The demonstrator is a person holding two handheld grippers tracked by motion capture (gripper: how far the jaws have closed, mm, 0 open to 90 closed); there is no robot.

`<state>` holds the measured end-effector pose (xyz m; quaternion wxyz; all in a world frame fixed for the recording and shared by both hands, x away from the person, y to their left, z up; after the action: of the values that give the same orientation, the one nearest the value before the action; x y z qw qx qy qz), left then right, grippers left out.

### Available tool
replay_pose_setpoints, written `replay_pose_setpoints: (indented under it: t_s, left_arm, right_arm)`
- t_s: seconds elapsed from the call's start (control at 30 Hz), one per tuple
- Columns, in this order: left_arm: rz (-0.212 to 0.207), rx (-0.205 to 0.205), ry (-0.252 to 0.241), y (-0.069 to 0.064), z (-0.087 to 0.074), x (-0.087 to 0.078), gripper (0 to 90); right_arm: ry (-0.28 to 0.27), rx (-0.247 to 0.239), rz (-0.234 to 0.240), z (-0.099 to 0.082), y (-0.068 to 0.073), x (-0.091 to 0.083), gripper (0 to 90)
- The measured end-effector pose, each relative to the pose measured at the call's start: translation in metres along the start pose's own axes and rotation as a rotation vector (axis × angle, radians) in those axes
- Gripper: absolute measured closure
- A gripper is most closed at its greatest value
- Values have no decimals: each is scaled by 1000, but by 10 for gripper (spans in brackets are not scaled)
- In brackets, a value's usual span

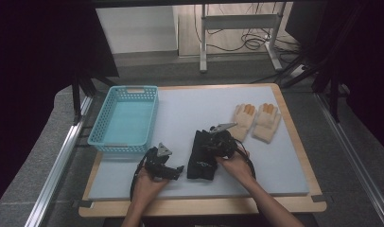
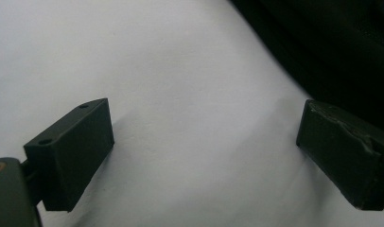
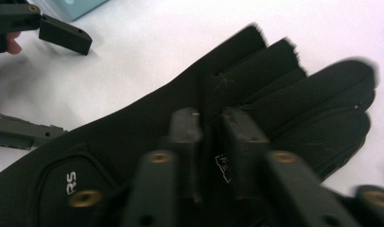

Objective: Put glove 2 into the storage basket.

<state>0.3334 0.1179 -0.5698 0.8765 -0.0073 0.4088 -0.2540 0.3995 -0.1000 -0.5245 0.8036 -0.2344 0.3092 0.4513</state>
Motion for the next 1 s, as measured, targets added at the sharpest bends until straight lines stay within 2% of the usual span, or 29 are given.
replay_pose_setpoints:
  t_s: [0.1,0.23,0.33,0.4,0.47,0.53,0.67,0.83,1.0]
  left_arm:
    - [0,0,0,0,0,0,52]
    - [-3,-3,0,0,0,0,52]
    - [11,1,6,2,0,-2,41]
    - [18,-4,11,4,-3,-5,36]
    - [29,-22,10,9,-5,-8,34]
    - [37,-45,2,15,-9,-13,34]
    - [49,-60,-10,23,-16,-20,23]
    - [41,-52,-7,27,-18,-23,29]
    - [17,-26,-2,32,-19,-25,47]
  right_arm:
    - [-27,-4,-16,3,-4,-8,580]
    - [-38,-20,-33,0,-10,-24,551]
    - [-42,-26,-26,-8,-13,-32,622]
    - [-31,-38,-14,-17,-13,-36,723]
    - [-19,-49,-7,-27,-11,-38,814]
    - [-20,-45,20,-37,-8,-40,878]
    - [-12,-56,41,-53,3,-43,884]
    - [-7,-61,68,-67,17,-39,885]
    - [-25,-70,89,-63,26,-29,884]
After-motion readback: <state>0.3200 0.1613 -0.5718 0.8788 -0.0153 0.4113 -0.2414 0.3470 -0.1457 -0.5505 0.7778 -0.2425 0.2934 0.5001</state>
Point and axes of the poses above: each handheld gripper's, and its own axes: x roughly forward along the jaws, z roughly out of its top, y roughly to its left, the point moved 3 cm from there along x, roughly forward along the jaws, and after that the axes turned 15 degrees about -x, right-handed, at the moved point
